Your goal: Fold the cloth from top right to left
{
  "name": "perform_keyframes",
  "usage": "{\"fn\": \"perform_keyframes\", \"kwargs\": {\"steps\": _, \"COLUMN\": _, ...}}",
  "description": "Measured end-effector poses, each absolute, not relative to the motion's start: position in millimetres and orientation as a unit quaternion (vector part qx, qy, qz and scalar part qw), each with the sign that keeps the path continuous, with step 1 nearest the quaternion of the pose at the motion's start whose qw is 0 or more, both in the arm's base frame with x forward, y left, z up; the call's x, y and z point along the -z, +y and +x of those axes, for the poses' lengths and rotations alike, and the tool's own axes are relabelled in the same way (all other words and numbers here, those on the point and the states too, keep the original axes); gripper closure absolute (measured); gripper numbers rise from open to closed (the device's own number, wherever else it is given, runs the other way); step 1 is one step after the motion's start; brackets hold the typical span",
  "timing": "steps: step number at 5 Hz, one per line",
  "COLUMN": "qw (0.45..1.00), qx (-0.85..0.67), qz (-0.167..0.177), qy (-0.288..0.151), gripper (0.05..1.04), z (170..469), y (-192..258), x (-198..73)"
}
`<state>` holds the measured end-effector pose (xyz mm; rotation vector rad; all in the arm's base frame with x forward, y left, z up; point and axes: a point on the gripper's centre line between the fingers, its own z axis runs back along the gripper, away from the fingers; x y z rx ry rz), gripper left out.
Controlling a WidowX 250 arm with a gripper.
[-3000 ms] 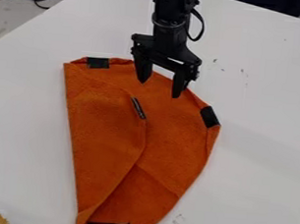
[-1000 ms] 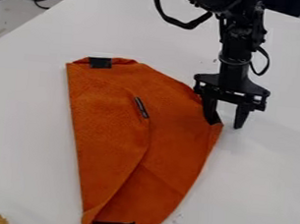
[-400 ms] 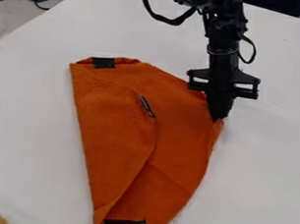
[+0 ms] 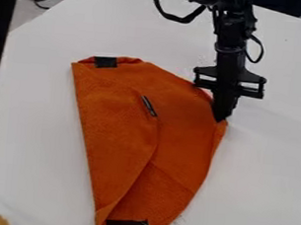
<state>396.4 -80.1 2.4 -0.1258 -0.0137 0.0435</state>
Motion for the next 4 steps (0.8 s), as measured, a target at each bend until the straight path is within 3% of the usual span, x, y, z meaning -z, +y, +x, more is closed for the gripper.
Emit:
{"fn": "perform_keyframes", "kwargs": {"steps": 2, "qw": 0.998, "qx": -0.056, "qz": -0.006, "qy": -0.002, "gripper": 1.016, "z": 385.6, "y": -76.2, "x": -9.0}}
{"fn": "perform_keyframes", "kwargs": {"steps": 3, "qw": 0.998, "qx": -0.055, "qz": -0.007, "qy": -0.003, "gripper": 0.878, "z": 385.8, "y": -77.4, "x": -9.0}}
{"fn": "perform_keyframes", "kwargs": {"steps": 4, "qw": 0.999, "qx": -0.046, "qz": 0.005, "qy": -0.001, "gripper": 0.634, "z": 387.3, "y": -83.4, "x": -16.3}}
